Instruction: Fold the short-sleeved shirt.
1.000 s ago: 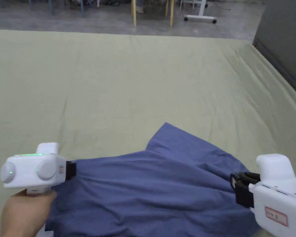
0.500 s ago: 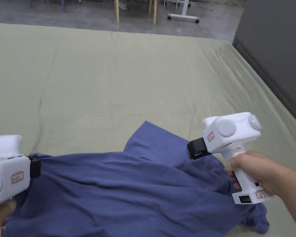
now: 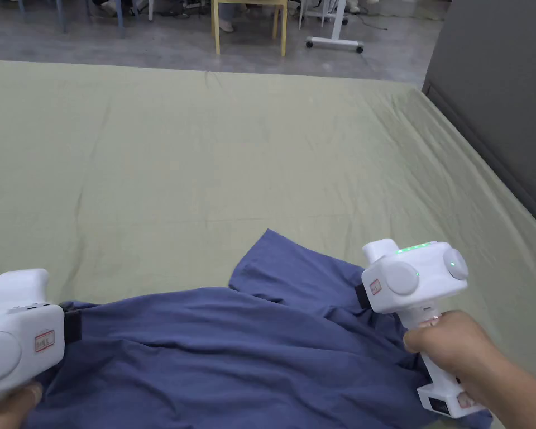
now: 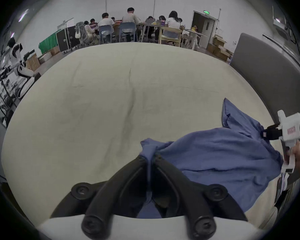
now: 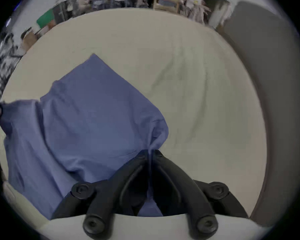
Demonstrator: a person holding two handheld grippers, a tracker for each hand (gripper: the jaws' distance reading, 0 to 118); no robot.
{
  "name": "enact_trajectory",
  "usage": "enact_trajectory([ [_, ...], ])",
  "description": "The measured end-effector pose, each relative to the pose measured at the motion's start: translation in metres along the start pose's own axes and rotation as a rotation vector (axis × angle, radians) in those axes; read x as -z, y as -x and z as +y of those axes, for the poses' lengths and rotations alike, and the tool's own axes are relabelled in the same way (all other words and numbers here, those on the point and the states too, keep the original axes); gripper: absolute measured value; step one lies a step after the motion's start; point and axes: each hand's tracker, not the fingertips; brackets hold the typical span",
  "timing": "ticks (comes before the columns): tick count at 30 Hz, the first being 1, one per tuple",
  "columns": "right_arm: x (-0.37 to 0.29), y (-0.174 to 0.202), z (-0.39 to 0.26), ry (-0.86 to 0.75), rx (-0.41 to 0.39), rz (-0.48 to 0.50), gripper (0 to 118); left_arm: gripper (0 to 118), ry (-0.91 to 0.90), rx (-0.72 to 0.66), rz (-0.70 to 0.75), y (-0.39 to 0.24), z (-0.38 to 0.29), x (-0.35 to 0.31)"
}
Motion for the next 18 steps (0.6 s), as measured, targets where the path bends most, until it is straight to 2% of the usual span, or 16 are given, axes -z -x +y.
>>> enact_trajectory([
  [1,-0.014,-0.004,-0.001,-0.056,0.047,0.039,5,1,-0.006,-0.01,0.0,0.001,0.001,-0.004],
  [5,-0.086,-0.025,0.008,-0.271,0.151,0.043,5,1,-0.086,-0.103,-0.055,0.007,0.02,-0.041],
  [7,-0.139,-0.037,0.02,-0.375,0.142,0.021,5,1,-0.147,-0.125,-0.068,0.009,0.045,-0.067],
  [10,-0.209,-0.053,0.043,-0.496,0.085,-0.043,5,1,-0.25,-0.131,-0.105,0.011,0.087,-0.109],
  [13,-0.27,-0.072,0.069,-0.58,0.112,-0.093,5,0,-0.366,-0.061,-0.063,0.009,0.137,-0.154],
  [16,-0.322,-0.084,0.096,-0.645,0.101,-0.201,5,1,-0.45,-0.105,-0.109,0.014,0.186,-0.199],
  [18,-0.347,-0.096,0.115,-0.652,0.117,-0.193,5,1,-0.507,-0.108,-0.097,0.017,0.215,-0.224],
])
